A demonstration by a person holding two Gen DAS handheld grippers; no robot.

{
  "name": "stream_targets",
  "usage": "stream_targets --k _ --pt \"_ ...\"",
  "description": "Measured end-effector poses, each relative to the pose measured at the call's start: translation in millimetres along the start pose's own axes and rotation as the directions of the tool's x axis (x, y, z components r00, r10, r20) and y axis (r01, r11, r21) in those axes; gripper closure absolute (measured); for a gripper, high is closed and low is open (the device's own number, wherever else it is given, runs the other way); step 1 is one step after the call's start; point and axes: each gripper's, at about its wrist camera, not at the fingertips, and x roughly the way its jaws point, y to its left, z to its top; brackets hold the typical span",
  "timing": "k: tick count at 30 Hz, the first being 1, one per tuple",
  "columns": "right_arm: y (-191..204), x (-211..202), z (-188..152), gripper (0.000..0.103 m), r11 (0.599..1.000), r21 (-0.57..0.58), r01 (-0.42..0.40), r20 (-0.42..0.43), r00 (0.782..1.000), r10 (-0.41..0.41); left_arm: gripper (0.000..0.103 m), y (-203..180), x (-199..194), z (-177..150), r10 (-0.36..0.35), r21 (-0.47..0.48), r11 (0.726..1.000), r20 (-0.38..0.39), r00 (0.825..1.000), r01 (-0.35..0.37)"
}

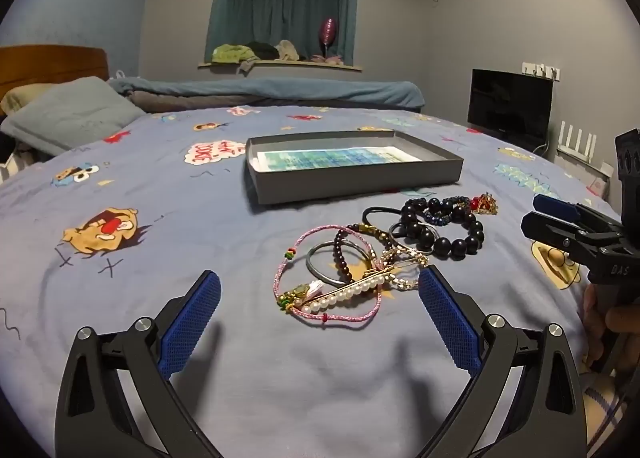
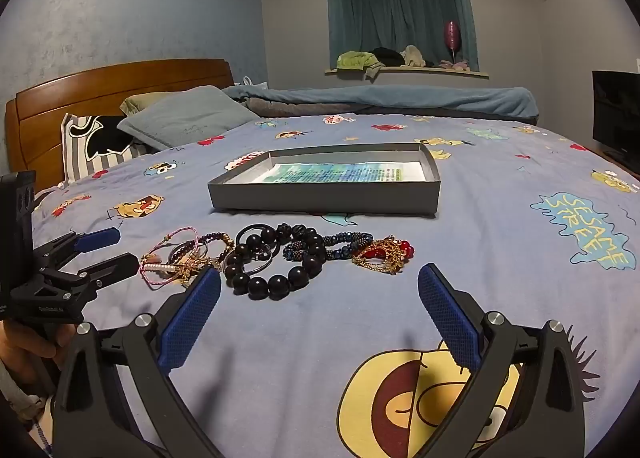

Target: Organize jewelry

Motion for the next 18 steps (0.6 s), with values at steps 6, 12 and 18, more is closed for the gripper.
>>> stream_targets --k 6,12,18 --pt "0.0 0.0 0.1 0.005 1.000 -0.001 0.000 0.000 1.000 0.000 0.005 0.0 0.5 0.0 0.001 0.002 1.000 -0.006 1.000 -0.001" --pt "0.0 -0.1 0.0 0.006 1.000 -0.001 0.000 0.001 1.000 0.000 0.005 -0.4 -0.1 -0.1 -0.001 0.004 1.000 -0.005 1.000 0.001" --pt "-0.3 0.7 0.0 0.006 1.000 -0.001 0.000 0.002 1.000 0.000 0.005 -5.9 1.2 -0.8 -0.015 0.011 1.000 -0.004 1.000 0.015"
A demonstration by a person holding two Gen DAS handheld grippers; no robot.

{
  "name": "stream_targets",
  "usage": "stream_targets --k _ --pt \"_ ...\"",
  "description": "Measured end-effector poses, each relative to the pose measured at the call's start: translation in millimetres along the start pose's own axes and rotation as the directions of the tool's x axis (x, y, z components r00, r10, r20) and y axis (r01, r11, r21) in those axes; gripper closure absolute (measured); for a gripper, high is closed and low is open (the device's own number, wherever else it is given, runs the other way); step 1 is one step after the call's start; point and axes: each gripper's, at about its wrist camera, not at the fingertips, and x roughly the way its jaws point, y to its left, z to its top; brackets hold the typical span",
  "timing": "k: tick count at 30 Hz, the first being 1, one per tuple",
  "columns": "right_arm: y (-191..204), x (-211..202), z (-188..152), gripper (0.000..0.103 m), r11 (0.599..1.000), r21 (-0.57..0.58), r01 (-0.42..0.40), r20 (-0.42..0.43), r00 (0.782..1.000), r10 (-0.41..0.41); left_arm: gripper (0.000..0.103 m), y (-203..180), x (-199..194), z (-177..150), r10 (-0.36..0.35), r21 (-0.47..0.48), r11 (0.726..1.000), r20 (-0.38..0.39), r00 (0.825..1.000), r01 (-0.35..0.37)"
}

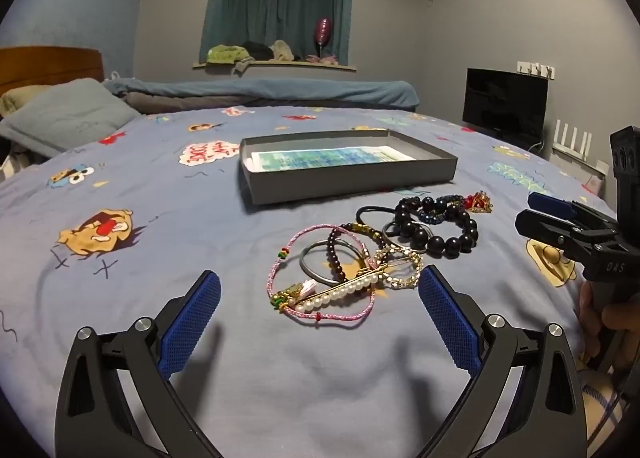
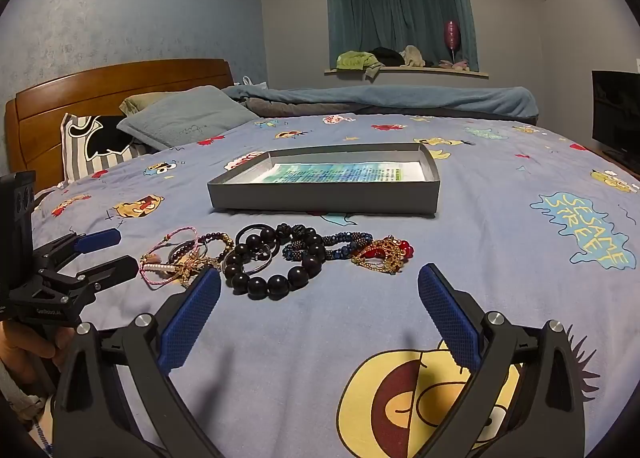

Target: Organize jewelry

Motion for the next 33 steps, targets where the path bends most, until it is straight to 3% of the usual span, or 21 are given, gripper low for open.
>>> stream_targets --k 33 --pt "0.6 2.3 -1.0 0.006 1.000 0.001 0.000 -0.001 1.000 0.000 0.005 6.5 -4.7 0.3 -0.006 -0.013 1.000 0.012 1.000 0.006"
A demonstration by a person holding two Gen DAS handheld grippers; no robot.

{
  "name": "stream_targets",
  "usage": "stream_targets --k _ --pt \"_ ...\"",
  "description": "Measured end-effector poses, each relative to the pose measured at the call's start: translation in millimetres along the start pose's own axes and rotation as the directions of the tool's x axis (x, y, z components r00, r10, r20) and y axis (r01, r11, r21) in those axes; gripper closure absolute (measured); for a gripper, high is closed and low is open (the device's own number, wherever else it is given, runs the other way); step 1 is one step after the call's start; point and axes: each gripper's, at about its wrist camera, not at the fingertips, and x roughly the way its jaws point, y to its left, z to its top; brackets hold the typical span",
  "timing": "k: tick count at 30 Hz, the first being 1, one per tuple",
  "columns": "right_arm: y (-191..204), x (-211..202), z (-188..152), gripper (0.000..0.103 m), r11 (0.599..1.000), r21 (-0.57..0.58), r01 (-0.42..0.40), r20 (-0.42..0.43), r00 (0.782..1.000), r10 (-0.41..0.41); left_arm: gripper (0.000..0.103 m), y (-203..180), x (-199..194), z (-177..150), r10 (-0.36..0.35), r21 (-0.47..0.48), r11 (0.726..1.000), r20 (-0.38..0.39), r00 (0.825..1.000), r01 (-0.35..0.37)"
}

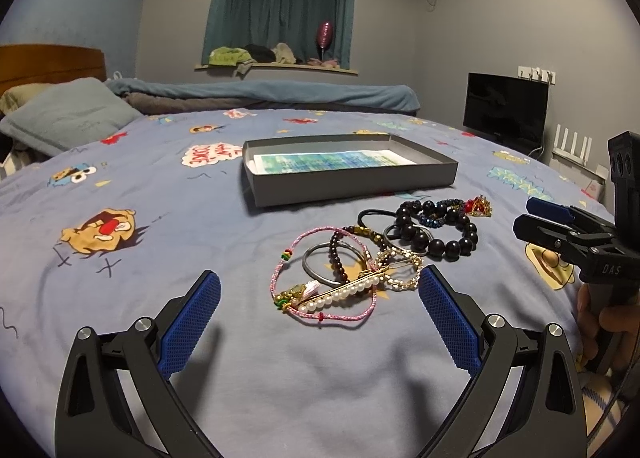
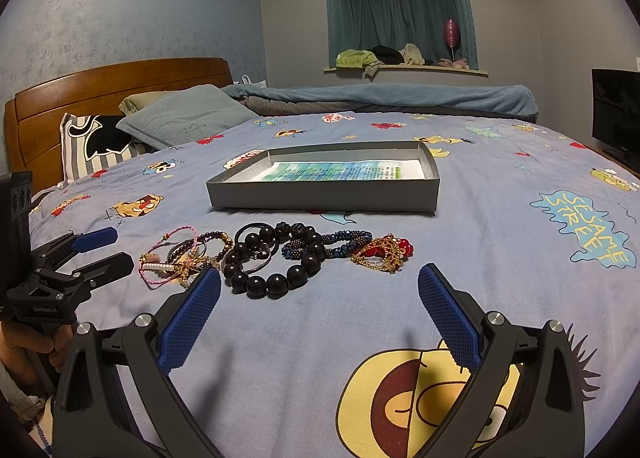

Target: Organize jewelry

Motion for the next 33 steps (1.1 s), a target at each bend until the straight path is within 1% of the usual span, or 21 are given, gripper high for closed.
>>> stream_targets --k 25,33 --pt "0.4 1.1 -0.4 0.005 1.000 0.000 0.000 -0.002 1.000 0.000 0.005 3.6 -1.7 -0.9 0.008 -0.005 1.000 -0.002 1.000 -0.008" --pt "0.4 0.5 0.0 0.006 1.000 0.000 0.000 -0.002 1.000 0.000 0.005 2.0 1.4 -0.3 -0.003 0.002 1.000 -0.013 1.000 0.003"
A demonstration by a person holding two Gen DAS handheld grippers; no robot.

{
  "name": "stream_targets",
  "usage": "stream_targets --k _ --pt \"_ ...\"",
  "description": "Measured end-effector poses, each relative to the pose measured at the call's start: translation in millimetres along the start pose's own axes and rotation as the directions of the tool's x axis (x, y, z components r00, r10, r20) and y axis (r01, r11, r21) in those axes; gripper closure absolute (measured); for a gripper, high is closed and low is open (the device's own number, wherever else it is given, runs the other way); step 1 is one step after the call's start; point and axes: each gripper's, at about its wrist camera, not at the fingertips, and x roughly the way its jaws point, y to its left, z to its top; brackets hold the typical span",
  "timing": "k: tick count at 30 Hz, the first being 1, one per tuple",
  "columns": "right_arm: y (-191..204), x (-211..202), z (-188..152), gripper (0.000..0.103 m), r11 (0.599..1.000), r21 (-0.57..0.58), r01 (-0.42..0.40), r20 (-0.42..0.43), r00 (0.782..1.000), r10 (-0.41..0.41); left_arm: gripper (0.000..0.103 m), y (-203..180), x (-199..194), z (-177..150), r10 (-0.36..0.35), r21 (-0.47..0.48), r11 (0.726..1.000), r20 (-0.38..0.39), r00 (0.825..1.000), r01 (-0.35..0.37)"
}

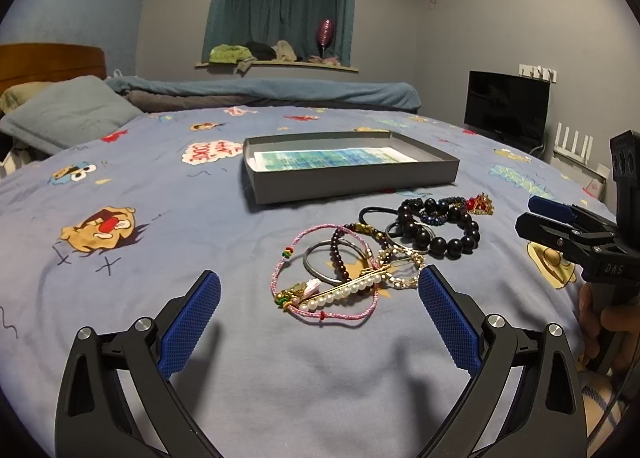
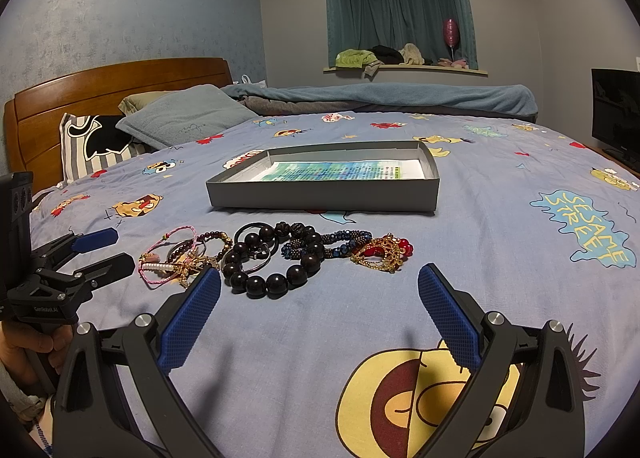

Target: Organize jewelry

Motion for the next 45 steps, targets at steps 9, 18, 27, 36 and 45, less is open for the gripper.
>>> stream_targets --k 9,18,27,36,45 --pt "-1 0 1 0.006 1.000 0.002 -0.001 -0.001 1.000 0.001 0.015 -1 6 1 -0.009 0.005 1.000 -0.038 0.999 0.009" --pt "-2 3 1 0.006 1.000 0.011 -0.006 0.002 1.000 0.006 0.051 -8 10 3 -0.077 0.032 0.996 -0.080 0.994 0.079" --pt "-7 1 0 0.006 1.000 0.021 -0.011 0.002 1.000 0.011 0.057 -23 28 10 -0.069 0.151 0.984 -0.152 0.986 0.093" --pt "-9 15 4 0.006 0.999 0.045 -0.002 -0.078 0.997 0.005 0.090 -20 44 13 -0.100 0.124 0.984 -0.199 0.975 0.126" --pt "-40 30 25 0.016 0.993 0.089 0.074 -0.149 0.987 -0.060 0.095 -7 31 26 -0.118 0.066 0.990 -0.117 0.986 0.126"
